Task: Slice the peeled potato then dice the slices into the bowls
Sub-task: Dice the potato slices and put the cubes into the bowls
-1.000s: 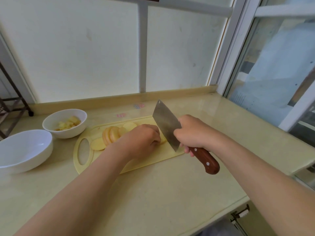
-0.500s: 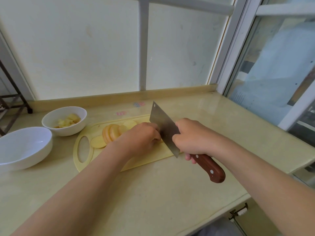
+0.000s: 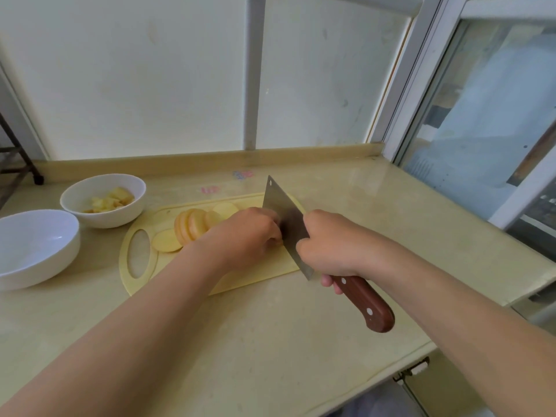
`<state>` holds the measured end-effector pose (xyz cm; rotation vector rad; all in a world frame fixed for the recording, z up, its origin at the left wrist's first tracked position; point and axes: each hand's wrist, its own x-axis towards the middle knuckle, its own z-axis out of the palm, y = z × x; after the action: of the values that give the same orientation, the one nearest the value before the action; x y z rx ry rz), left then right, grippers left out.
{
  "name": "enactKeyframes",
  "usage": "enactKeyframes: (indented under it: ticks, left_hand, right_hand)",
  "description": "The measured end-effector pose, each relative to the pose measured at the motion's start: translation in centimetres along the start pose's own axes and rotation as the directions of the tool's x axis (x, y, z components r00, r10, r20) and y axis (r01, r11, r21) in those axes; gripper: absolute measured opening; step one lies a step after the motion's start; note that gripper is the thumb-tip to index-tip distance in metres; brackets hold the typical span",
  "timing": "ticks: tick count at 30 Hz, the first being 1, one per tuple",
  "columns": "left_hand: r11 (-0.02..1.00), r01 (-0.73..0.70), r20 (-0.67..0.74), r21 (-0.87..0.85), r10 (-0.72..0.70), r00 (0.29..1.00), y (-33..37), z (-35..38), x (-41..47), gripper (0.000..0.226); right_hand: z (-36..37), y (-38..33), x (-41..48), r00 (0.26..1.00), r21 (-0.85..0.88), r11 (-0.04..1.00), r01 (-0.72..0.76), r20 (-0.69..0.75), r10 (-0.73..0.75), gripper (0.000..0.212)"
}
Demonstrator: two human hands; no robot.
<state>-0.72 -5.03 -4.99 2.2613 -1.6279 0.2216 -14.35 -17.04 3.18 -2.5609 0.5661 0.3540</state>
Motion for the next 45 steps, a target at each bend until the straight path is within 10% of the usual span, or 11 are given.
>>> enactKeyframes:
  ticks: [25, 45]
  left_hand:
    - [0.955, 0.249, 0.051, 0.163, -0.260, 0.964, -0.7, -1.6, -0.3, 0.015]
    - [0.950, 0.255, 0.068, 0.182, -0.271, 0.960, 0.1, -1.0, -0.1, 0.021]
  right_hand:
    - [-1.2, 0.2, 0.2, 0.994, 0.160, 0.987, 0.030, -0.107, -0.013, 0.040]
    - [0.6, -0.7, -0.1, 0.997, 0.124, 0.992, 0.025, -0.081, -0.015, 0.022]
